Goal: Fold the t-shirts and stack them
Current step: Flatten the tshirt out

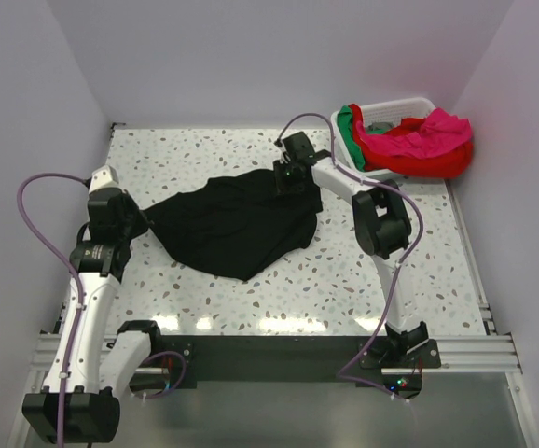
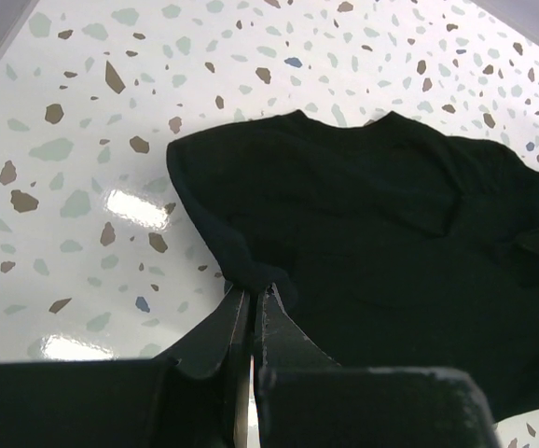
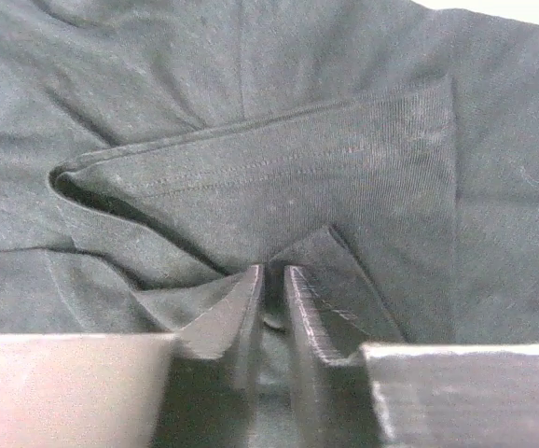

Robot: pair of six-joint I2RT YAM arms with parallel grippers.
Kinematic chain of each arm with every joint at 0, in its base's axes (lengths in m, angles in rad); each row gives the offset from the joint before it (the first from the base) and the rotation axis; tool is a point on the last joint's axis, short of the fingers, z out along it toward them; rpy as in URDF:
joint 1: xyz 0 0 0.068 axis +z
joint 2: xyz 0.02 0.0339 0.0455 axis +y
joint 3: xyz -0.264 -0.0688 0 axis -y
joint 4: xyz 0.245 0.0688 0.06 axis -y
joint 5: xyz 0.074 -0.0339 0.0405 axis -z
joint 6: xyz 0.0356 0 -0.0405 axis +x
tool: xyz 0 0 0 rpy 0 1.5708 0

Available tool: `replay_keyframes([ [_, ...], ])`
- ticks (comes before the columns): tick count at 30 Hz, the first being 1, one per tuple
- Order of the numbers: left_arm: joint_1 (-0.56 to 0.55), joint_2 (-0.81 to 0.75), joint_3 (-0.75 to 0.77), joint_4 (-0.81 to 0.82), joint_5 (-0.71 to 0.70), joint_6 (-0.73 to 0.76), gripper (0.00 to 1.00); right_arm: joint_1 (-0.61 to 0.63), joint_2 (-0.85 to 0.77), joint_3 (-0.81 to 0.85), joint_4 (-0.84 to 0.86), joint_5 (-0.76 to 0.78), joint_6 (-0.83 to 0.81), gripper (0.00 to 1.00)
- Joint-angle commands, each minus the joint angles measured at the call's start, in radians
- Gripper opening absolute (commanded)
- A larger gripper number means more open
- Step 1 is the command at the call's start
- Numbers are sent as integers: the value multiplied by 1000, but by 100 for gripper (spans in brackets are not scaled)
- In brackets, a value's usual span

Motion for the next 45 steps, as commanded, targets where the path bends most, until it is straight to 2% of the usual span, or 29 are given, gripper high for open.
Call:
replay_keyframes([
  [1,6,-20,-22,64,14,-7,0,5,-2,-12,-14,-13,11,16],
  [2,6,-26,-28,76,14,-9,0,4,-8,-16,-23,-13,13,3],
  [3,6,-29,-40,84,14,-12,0,5,-11,-27,-23,-2,14,0],
  [8,6,-2,-64,98,-5,-3,0,0,-81,-91,-63,32,4,0],
  [17,6,44,11,73,-131,74,0,-61,-472,-406,-93,119,36,0],
  [22,8,78,91,75,-125,82,0,-88,-623,-403,-158,139,24,0],
  [31,8,99,219,120,-137,71,0,-118,-764,-300,-244,165,-13,0],
  [34,6,73,205,136,-174,68,0,-118,-825,-334,-265,173,-41,0],
  [38,6,35,139,115,-211,62,0,-116,-884,-510,-280,158,-56,0],
  [39,8,27,124,108,-216,59,0,-118,-888,-539,-296,156,-45,1],
  [42,6,-5,67,87,-222,52,0,-118,-890,-650,-351,207,17,15],
  [43,6,-14,55,76,-220,49,0,-118,-893,-668,-359,216,25,28],
  [45,8,-37,21,68,-210,43,0,-118,-898,-708,-339,214,40,38],
])
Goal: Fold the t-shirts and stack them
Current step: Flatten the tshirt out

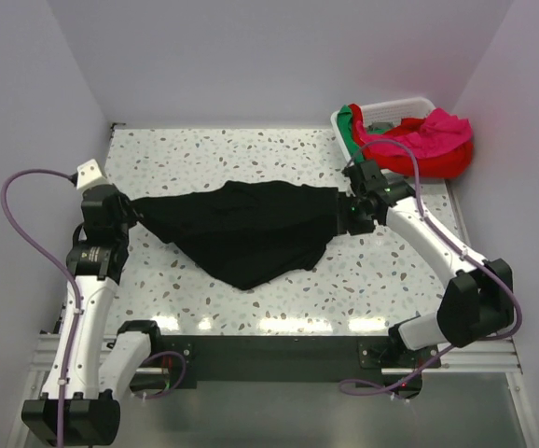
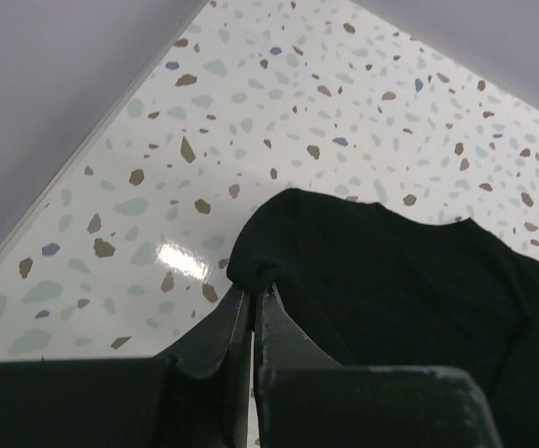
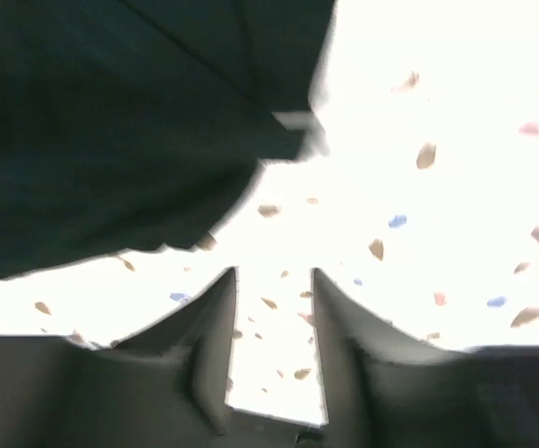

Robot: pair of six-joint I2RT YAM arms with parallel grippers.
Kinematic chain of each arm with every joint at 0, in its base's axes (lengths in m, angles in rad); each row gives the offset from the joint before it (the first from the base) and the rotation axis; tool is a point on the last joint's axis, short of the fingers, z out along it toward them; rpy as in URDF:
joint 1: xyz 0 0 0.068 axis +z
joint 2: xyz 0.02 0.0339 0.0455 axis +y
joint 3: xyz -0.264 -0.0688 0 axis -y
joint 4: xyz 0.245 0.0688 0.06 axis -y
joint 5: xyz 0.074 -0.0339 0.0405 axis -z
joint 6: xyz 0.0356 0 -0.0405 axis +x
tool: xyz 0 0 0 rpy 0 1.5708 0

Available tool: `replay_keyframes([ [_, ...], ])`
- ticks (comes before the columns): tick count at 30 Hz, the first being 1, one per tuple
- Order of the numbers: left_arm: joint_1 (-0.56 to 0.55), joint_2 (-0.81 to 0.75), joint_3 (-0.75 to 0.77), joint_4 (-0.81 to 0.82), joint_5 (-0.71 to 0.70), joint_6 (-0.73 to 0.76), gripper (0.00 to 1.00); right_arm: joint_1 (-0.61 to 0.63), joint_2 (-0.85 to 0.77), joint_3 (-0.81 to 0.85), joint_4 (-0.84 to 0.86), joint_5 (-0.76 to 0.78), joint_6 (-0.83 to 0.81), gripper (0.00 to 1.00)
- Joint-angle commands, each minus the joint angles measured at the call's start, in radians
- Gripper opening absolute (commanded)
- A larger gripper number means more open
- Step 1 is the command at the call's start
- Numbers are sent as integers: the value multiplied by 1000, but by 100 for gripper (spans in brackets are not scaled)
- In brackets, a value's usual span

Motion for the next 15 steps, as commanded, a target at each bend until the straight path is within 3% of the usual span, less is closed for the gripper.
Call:
replay_keyframes([
  [1,6,-38,-50,3,-12,-13,0,-5,-6,-48,-23,37,37,45],
  [15,8,-70,-93,-17,59,-29,0,-65,273,70,283,-72,87,56],
])
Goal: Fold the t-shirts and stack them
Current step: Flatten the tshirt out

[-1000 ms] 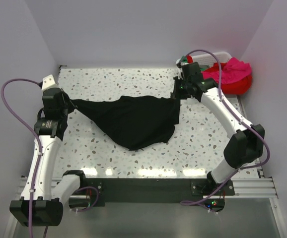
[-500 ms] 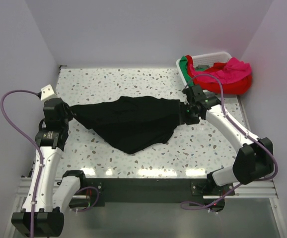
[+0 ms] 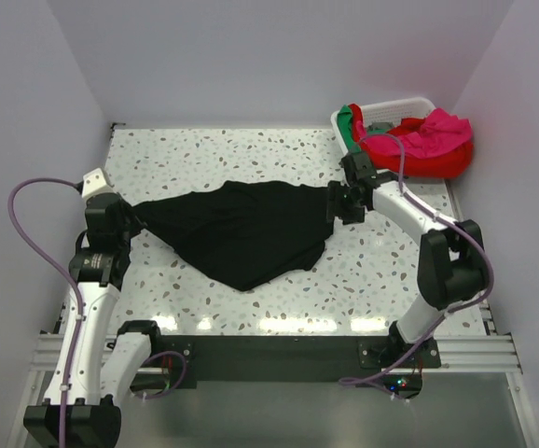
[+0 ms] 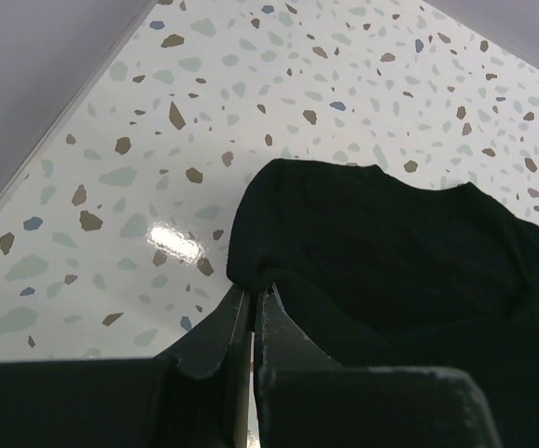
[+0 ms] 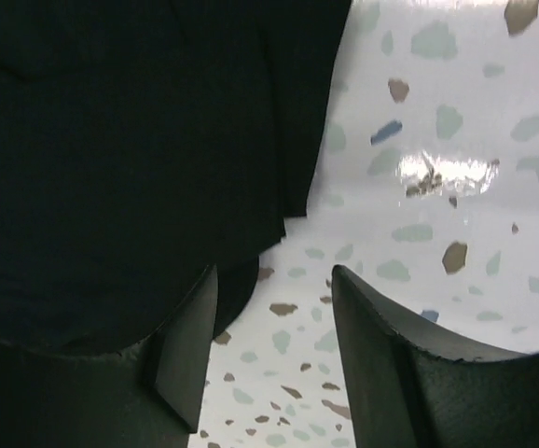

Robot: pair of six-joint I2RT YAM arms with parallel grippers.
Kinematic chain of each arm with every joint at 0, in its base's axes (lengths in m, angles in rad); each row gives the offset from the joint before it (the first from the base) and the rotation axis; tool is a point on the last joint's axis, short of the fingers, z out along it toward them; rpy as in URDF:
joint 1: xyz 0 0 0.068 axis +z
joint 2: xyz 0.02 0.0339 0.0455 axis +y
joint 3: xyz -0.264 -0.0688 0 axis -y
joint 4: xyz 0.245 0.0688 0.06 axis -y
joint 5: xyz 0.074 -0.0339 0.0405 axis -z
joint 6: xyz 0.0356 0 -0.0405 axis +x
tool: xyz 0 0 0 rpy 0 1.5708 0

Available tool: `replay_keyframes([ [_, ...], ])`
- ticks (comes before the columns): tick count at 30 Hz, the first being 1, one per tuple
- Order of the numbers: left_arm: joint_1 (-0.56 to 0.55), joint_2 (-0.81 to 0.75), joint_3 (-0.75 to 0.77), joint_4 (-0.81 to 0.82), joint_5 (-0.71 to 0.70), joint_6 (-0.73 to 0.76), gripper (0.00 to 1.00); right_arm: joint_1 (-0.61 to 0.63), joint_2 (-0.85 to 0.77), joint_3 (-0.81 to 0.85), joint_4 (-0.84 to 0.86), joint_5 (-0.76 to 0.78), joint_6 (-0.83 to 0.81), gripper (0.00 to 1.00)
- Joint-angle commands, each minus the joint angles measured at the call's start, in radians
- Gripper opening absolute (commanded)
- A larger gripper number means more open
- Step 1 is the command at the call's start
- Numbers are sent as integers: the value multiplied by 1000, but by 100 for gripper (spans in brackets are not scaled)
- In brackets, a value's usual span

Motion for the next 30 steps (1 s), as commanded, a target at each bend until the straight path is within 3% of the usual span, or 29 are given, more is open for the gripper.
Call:
replay_keyframes([
  [1,8,-19,-11,11,22,-19,0,-10,67,115,150,-37,-2,56],
  [9,6,-34,-11,-3,42,-27,0,-13,311,300,190,-60,-51,52],
  [15,6,-42,-6,-15,41,-30,0,-13,388,393,150,-26,-66,45],
  [20,6,-48,-5,-24,32,-33,0,-12,396,399,113,-4,-73,39],
  [30,6,-29,-15,-6,41,-47,0,-13,377,304,121,9,-73,39],
])
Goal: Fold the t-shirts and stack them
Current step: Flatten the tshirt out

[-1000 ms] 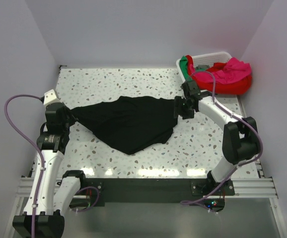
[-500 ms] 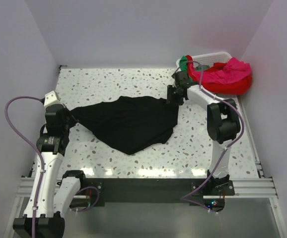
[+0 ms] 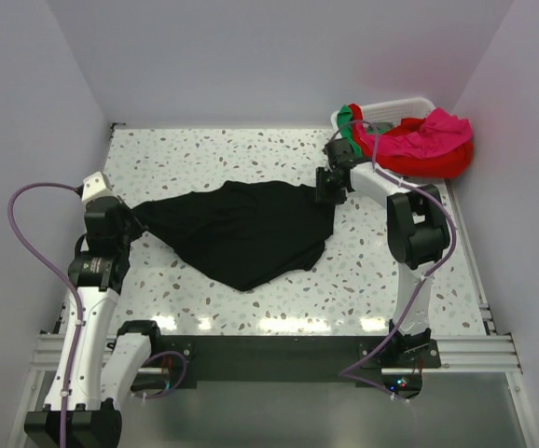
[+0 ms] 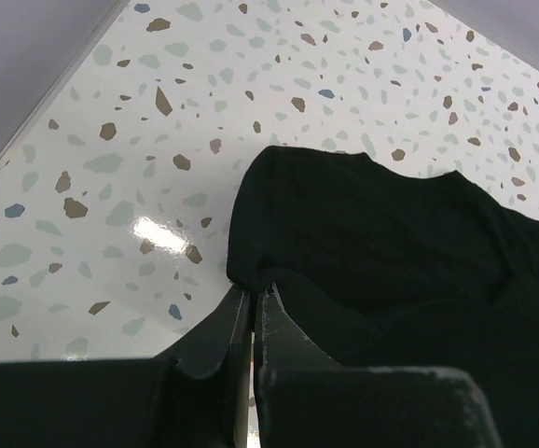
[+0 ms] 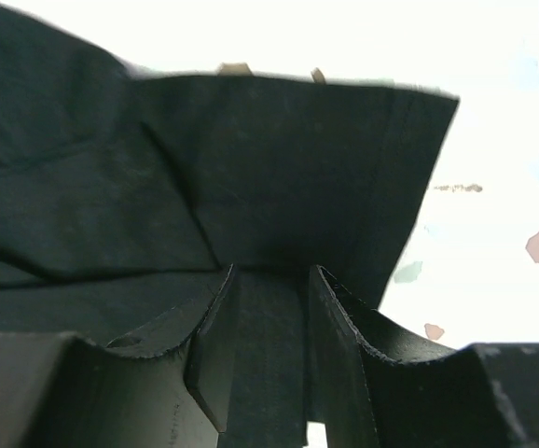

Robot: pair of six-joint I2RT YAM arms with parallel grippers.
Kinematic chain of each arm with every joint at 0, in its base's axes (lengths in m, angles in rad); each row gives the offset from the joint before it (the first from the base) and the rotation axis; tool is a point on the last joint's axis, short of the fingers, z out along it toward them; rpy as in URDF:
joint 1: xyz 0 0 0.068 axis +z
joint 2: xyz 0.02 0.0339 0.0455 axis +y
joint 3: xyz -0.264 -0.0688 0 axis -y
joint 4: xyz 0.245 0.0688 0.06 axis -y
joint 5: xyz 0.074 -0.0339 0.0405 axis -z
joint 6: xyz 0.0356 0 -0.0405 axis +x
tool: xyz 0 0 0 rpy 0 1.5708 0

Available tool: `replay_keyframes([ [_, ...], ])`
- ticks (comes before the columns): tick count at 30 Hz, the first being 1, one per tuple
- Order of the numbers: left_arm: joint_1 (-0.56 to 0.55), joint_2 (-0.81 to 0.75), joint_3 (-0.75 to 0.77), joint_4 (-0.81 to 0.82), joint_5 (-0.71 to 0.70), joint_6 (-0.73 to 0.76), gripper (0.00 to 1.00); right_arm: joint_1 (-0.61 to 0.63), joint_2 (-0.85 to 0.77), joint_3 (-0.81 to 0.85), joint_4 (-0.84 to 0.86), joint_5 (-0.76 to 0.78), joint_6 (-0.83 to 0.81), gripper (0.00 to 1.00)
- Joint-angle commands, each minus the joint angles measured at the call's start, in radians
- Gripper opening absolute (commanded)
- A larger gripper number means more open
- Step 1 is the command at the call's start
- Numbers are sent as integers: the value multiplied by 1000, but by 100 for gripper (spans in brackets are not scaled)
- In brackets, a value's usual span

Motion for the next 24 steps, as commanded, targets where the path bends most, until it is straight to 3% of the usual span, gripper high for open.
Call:
replay_keyframes([
  [1,8,3,-3,23,6,-19,0,-1,-33,-25,-6,20,-14,40],
  [13,6,8,-12,29,1,-7,0,-1,-2,-36,24,10,-19,38],
  [24,6,9,-11,36,1,-2,0,-1,-11,-46,13,-29,-39,9],
])
